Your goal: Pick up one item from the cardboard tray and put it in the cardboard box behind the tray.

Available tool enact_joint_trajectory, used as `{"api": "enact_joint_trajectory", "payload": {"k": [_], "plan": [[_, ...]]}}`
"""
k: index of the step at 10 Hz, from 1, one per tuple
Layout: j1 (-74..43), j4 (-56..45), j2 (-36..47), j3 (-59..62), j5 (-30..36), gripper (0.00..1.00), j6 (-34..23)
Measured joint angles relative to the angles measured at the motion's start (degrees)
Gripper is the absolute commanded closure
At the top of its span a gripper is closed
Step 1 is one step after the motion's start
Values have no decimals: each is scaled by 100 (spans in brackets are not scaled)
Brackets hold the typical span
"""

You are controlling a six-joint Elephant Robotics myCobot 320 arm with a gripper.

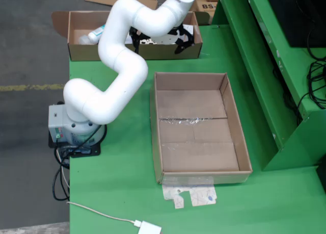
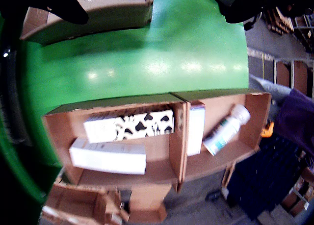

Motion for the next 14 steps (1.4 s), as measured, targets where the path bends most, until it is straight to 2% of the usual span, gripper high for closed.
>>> {"api": "enact_joint_trajectory", "payload": {"k": [2, 4, 7, 14], "plan": [[-554, -545, 624, 598, 220, 0, -87], [-1029, -1028, 1108, 1081, 299, 0, -544], [-1890, -1890, 1995, 1978, 299, 0, -597], [-3701, -3604, 2057, 3824, 308, 0, -501]]}}
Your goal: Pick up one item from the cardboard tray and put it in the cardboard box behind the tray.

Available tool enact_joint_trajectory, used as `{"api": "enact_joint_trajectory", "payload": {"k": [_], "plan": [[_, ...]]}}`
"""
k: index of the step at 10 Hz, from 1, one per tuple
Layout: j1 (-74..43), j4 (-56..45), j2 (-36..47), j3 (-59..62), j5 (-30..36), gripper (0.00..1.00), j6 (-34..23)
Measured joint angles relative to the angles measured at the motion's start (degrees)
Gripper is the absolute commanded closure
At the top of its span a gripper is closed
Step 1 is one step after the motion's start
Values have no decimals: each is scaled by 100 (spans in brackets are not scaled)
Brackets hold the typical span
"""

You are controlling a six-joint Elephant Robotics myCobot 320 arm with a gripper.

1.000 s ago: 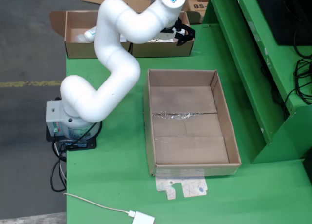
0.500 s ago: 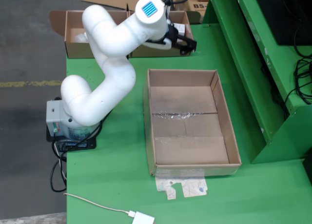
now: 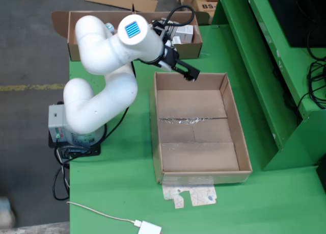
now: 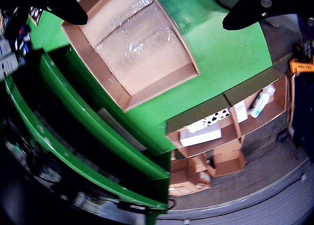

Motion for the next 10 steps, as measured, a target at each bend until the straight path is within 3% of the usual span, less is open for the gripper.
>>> {"api": "enact_joint_trajectory", "payload": {"k": [10], "plan": [[-2600, -1960, 9, 2628, 343, 0, 361]]}}
